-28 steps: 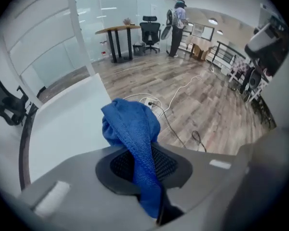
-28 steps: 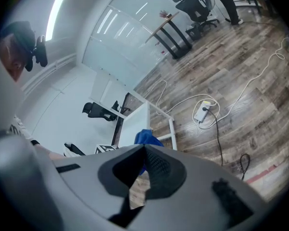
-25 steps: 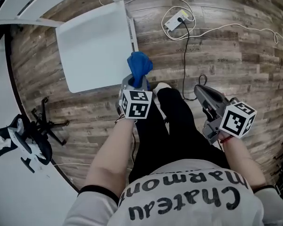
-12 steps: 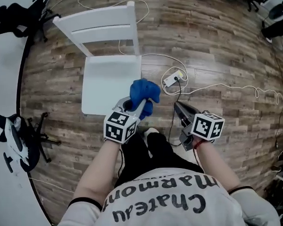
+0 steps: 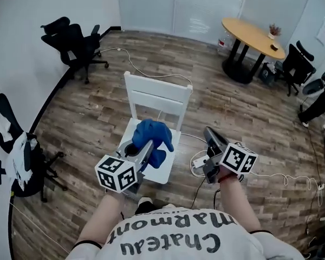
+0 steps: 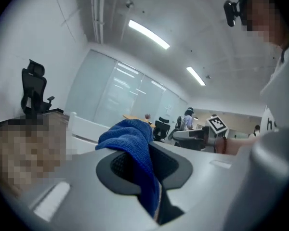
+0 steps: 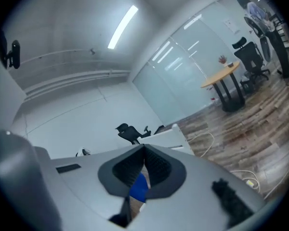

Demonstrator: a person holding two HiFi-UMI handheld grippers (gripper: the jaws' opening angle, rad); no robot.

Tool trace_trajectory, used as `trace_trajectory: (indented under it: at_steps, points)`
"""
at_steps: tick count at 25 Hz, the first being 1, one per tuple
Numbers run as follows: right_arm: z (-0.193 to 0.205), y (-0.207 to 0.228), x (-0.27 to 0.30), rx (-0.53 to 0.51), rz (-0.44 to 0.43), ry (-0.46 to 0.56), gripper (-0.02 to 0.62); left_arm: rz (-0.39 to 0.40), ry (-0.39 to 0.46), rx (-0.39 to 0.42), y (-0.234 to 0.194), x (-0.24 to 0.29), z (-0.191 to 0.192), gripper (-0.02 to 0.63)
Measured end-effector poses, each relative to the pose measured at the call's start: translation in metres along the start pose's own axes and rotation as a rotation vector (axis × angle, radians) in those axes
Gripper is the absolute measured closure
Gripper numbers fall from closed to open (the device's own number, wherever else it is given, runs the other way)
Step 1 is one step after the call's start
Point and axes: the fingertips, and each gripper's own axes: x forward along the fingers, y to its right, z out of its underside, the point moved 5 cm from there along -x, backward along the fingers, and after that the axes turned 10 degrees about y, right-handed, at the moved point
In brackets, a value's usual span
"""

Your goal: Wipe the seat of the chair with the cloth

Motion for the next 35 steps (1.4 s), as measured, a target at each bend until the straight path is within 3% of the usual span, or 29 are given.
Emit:
trace_trajectory:
  at_steps: [5, 14, 22, 26, 35]
  points:
    - [-0.049, -0.074, 0.020, -0.117, -0.100, 0.135, 0.581, -0.029, 0.175, -0.013, -0.010, -0.030, -0.081, 0.540]
    - [-0.103, -0.168, 0.040, -0.304, -0.213, 0.257, 0.581, 0.042, 0.356, 0.101, -0.016, -0.068, -0.174, 0.540]
    - [-0.105, -0.192, 0.061, -0.332, -0.232, 0.253, 0.581, 0.060, 0.390, 0.129, -0.031, -0.077, -0.202, 0.540]
    - [-0.098, -0.189, 0.070, -0.385, -0.196, 0.223, 0.581, 0.061, 0.398, 0.110, -0.042, -0.074, -0.205, 0.539]
    - [-0.096, -0.184, 0.073, -0.402, -0.160, 0.217, 0.581, 0.068, 0.393, 0.110, -0.050, -0.065, -0.204, 0.538]
